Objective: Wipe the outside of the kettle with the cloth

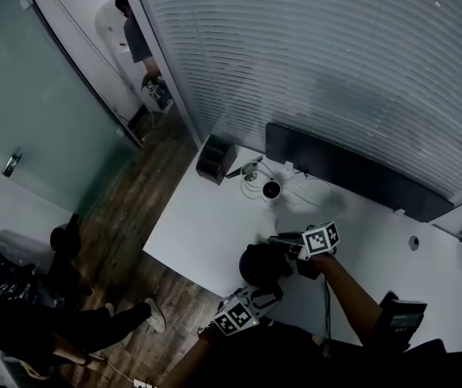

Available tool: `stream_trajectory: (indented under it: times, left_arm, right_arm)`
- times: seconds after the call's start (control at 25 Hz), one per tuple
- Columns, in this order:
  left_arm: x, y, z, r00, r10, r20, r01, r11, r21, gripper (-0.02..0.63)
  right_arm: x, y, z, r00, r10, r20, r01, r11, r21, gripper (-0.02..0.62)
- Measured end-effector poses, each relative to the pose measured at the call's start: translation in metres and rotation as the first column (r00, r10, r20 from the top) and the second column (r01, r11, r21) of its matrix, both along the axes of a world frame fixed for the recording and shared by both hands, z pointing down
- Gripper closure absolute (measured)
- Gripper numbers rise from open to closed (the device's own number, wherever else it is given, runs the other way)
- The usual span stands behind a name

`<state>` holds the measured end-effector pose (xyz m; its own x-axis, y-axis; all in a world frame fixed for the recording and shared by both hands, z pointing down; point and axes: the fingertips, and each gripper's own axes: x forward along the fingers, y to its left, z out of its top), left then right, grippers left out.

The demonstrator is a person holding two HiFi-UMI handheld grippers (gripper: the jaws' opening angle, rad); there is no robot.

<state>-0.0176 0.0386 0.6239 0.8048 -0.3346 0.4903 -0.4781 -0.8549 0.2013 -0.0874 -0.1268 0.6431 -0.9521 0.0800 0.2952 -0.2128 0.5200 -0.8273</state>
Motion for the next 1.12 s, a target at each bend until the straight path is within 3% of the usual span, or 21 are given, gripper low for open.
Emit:
stream_trajectory:
  times: [0.12,0.2,0.28,0.4,0.52,0.56,0.64,0.76,0.84,0.96,1.04,1.12]
  left_arm:
    - [-0.002,0.000,0.000,1.000,-0.005,0.001,0.005,1.000,0.008,0.505]
    - [-0.003,-0.001,0.000,1.000,-0.009,-0.009,0.009,1.000,0.011,0.505]
    - [-0.003,-0.001,0.000,1.000,-0.013,-0.019,0.013,1.000,0.011,0.505]
    - [-0.003,-0.001,0.000,1.000,-0.017,-0.018,0.017,1.000,0.007,0.505]
    - [-0.003,0.000,0.001,1.000,-0.017,-0.014,0.017,1.000,0.006,0.505]
    - [-0.004,0.001,0.002,1.000,-0.014,-0.014,0.014,1.000,0.005,0.505]
    - [-0.003,0.000,0.003,1.000,-0.010,-0.015,0.010,1.000,0.006,0.505]
    - [0.000,-0.004,0.001,1.000,-0.019,-0.019,0.019,1.000,0.002,0.505]
    - [0.001,-0.002,0.001,1.000,-0.020,-0.021,0.020,1.000,-0.002,0.505]
    - [0.000,-0.001,0.001,1.000,-0.015,-0.015,0.015,1.000,-0.002,0.505]
    - [0.000,0.000,0.002,1.000,-0.020,-0.017,0.020,1.000,0.005,0.505]
    - [0.001,-0.003,0.002,0.999,-0.031,-0.028,0.032,0.999,0.015,0.505]
  right_arm:
    - [0.004,0.015,-0.036,0.998,0.020,0.065,-0.023,0.999,0.043,0.560]
    - [0.014,0.014,-0.025,0.991,0.128,0.049,-0.130,0.990,0.045,0.560]
    - [0.029,0.008,-0.001,0.957,0.287,0.046,-0.286,0.958,-0.037,0.560]
    - [0.046,0.016,-0.002,0.874,0.473,0.112,-0.447,0.873,-0.195,0.560]
    - [0.050,0.047,-0.039,0.844,0.501,0.192,-0.467,0.862,-0.197,0.560]
    - [0.051,0.057,-0.039,0.843,0.508,0.178,-0.483,0.860,-0.167,0.560]
    - [0.062,0.063,-0.019,0.819,0.559,0.129,-0.543,0.828,-0.139,0.560]
    - [0.079,0.060,0.024,0.784,0.618,0.056,-0.601,0.779,-0.178,0.560]
    - [0.078,0.073,0.017,0.778,0.616,0.122,-0.585,0.782,-0.214,0.560]
    - [0.072,0.092,-0.022,0.781,0.565,0.267,-0.531,0.825,-0.192,0.560]
    - [0.070,0.101,-0.015,0.811,0.534,0.239,-0.517,0.846,-0.133,0.560]
    - [0.074,0.103,0.018,0.819,0.545,0.179,-0.524,0.838,-0.156,0.560]
